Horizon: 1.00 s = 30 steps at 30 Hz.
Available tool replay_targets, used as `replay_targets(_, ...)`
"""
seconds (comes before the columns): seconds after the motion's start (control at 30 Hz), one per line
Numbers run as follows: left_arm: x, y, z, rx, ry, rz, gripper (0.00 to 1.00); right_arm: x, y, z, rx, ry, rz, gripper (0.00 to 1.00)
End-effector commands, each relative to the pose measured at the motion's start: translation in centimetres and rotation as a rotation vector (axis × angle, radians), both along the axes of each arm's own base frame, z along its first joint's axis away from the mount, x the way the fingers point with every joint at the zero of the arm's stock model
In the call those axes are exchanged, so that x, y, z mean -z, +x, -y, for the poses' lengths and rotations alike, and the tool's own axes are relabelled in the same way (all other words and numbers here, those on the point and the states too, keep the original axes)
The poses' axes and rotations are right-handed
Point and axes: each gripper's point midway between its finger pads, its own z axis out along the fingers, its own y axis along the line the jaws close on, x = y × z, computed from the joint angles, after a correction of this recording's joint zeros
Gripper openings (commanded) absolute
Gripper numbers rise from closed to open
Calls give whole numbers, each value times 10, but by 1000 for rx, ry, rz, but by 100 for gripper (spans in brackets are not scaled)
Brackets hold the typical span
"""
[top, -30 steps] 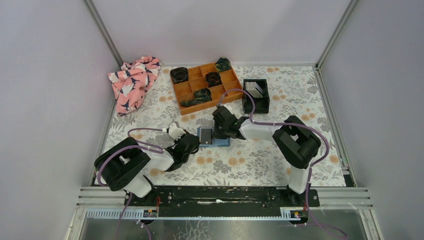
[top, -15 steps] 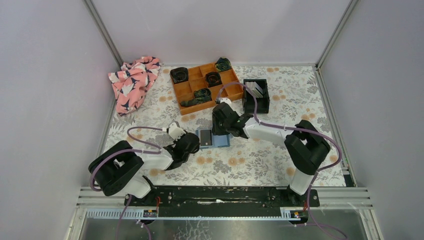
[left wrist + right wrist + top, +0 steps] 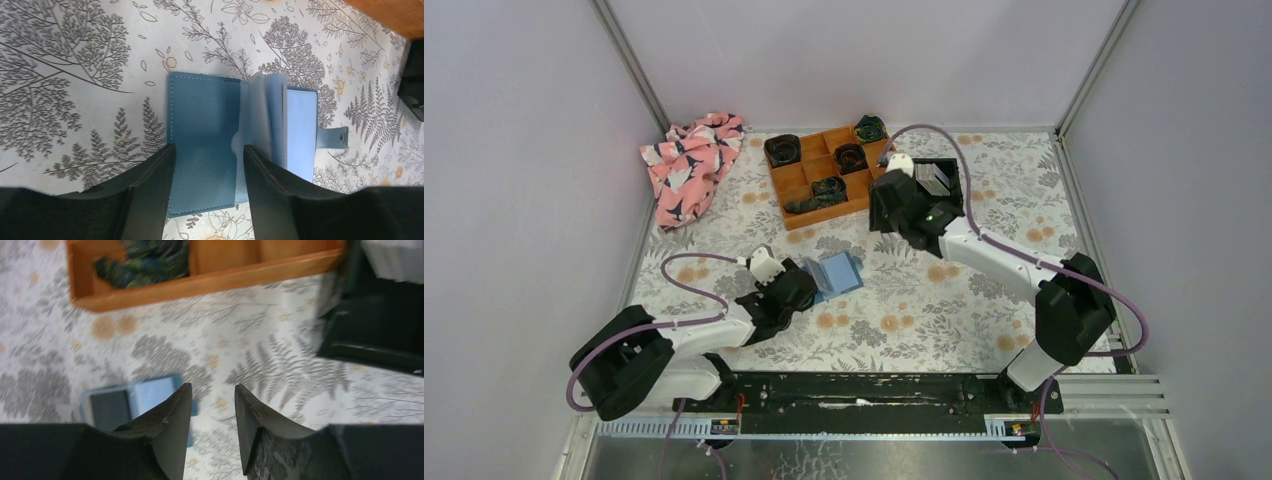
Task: Put the credit cards into the card holder
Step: Move the card holder to the center of the board.
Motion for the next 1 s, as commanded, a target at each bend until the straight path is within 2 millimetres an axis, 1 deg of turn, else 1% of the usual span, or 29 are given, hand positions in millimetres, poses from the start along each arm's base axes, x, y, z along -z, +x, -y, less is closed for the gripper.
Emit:
replay_targets(0.0,7,-9,-24,-6,120,-23,61,-37,37,45,112,-2,83,45)
replay_targets(0.03,7,-10,-25,-5,123,-24,61,-37,43,53,128,-1,80,45)
replay_targets(0.13,12,-14,-31,-36,131,-47,59,-37,53,61,143,14,70,45)
replay_targets(0.27,19,-19,-40,-78,131,-63,55,-32,57,56,126,26,51,45)
replay_targets(0.4,17,-21,-49,-143,119,-51,51,-29,61,56,134,17,47,46)
replay_targets(0.5,12,-21,-59,-211,96,-22,42,-31,62,56,136,18,54,46)
replay_targets(0.57,9,-21,-64,-242,79,0,31,-32,62,55,134,22,55,46)
replay_targets(0.63,4,-20,-68,-273,62,19,24,-33,62,55,133,26,57,46)
replay_targets(0.73,-3,-19,-72,-308,39,51,9,-33,61,54,128,28,54,46)
replay_targets(0.77,-5,-19,-73,-316,27,62,6,-33,61,55,130,28,55,46)
replay_targets(0.87,-11,-17,-74,-330,-8,94,1,-32,62,59,141,14,60,46)
replay_targets(0.97,-16,-18,-77,-338,-31,116,0,-33,68,72,176,12,61,46)
